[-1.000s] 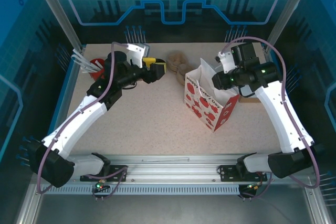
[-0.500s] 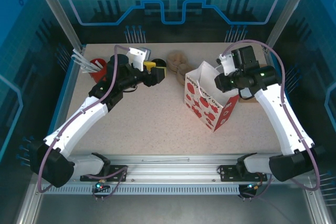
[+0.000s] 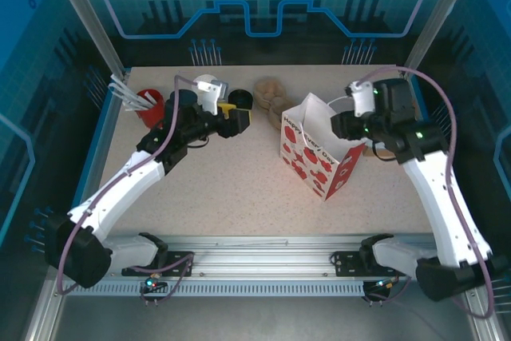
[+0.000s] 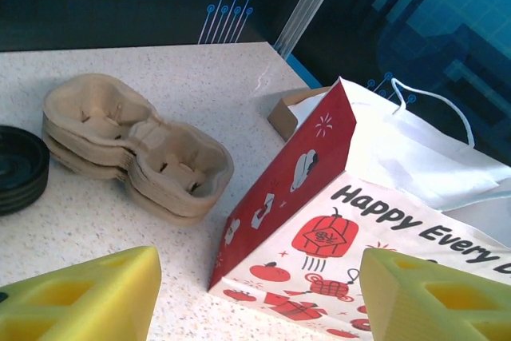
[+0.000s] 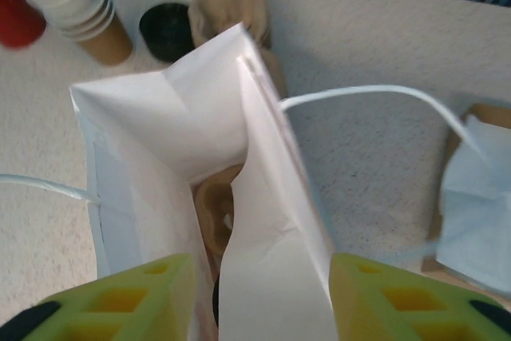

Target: Pack the takeout coffee

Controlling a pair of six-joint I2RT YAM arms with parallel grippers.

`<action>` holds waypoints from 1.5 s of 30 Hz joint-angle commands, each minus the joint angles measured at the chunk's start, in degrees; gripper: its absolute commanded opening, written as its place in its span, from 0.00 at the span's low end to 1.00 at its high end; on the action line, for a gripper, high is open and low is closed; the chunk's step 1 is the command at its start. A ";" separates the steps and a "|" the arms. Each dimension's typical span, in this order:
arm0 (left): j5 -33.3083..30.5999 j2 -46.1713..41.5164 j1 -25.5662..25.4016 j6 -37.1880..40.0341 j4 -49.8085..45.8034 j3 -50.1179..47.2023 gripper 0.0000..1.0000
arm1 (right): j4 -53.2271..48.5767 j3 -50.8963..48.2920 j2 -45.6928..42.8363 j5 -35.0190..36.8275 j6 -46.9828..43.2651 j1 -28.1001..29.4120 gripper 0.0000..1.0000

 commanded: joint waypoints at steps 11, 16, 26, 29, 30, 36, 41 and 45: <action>0.14 -3.03 0.10 -8.64 6.97 -6.47 0.69 | 7.32 -12.02 -0.43 -14.77 5.71 -11.86 0.61; 0.12 -2.76 0.11 -8.86 7.02 -6.33 0.69 | 10.26 -13.85 0.01 -17.55 7.50 -11.78 0.55; 0.63 -1.97 0.08 -9.07 7.12 -5.89 0.69 | 15.14 -14.95 1.92 -19.46 11.54 -9.98 0.40; 0.69 -1.88 0.15 -9.04 7.04 -5.90 0.68 | 16.09 -14.68 2.79 -18.85 12.42 -8.63 0.37; 0.76 -1.87 0.08 -9.06 7.03 -5.90 0.69 | 16.61 -14.60 3.06 -18.64 12.85 -8.19 0.36; 0.65 -1.55 0.05 -9.15 7.24 -5.97 0.68 | 18.62 -13.09 5.58 -18.12 15.21 -3.75 0.36; 0.01 -1.08 0.10 -8.41 6.76 -5.98 0.69 | 16.91 -10.41 5.93 -16.72 14.37 -2.62 0.43; -2.43 -1.30 0.08 -6.87 5.61 -6.34 0.70 | 13.55 -8.47 3.69 -14.97 11.98 -5.26 0.53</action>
